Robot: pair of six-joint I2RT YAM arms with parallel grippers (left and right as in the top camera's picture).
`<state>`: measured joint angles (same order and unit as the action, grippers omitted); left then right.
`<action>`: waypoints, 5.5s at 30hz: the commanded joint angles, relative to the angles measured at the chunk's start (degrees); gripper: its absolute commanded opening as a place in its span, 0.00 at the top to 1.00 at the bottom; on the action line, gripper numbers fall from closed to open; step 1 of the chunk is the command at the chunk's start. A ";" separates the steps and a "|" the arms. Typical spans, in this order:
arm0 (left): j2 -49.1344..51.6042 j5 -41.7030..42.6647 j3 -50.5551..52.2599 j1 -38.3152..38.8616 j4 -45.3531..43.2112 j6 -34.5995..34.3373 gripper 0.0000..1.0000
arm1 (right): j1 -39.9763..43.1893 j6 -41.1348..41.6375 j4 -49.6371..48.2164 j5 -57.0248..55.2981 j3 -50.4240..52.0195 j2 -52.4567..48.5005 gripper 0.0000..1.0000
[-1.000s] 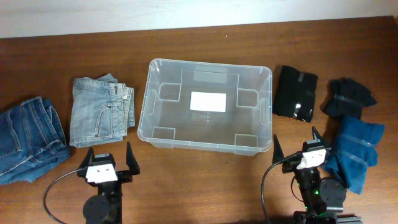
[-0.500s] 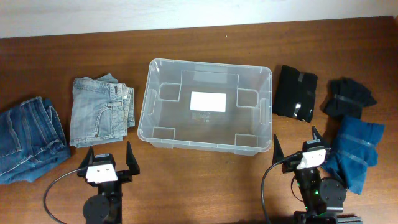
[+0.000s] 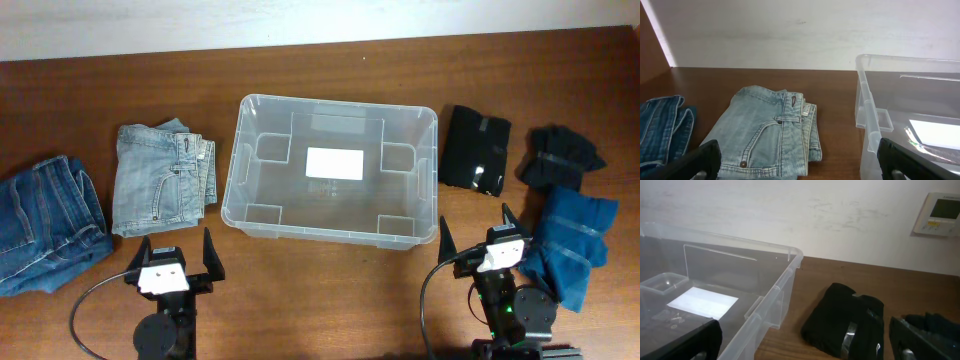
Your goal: Pack container
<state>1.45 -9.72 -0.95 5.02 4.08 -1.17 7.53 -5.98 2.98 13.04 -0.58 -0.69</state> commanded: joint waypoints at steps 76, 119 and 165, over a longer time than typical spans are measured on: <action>0.20 -0.63 0.39 -0.28 -0.20 -0.55 0.01 | 0.26 0.46 -0.31 0.70 0.26 0.37 0.02; 0.20 -0.61 0.39 -0.28 -0.20 -0.57 0.01 | 0.26 11.41 80.76 12.41 -74.73 -50.58 0.02; 0.20 -0.61 0.39 -0.28 -0.20 -0.57 0.01 | -30.18 34.93 76.50 -10.80 -68.22 -84.52 0.96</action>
<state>1.61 -9.74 -0.95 5.02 4.05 -1.17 -22.13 28.56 80.47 3.42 -69.12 -83.81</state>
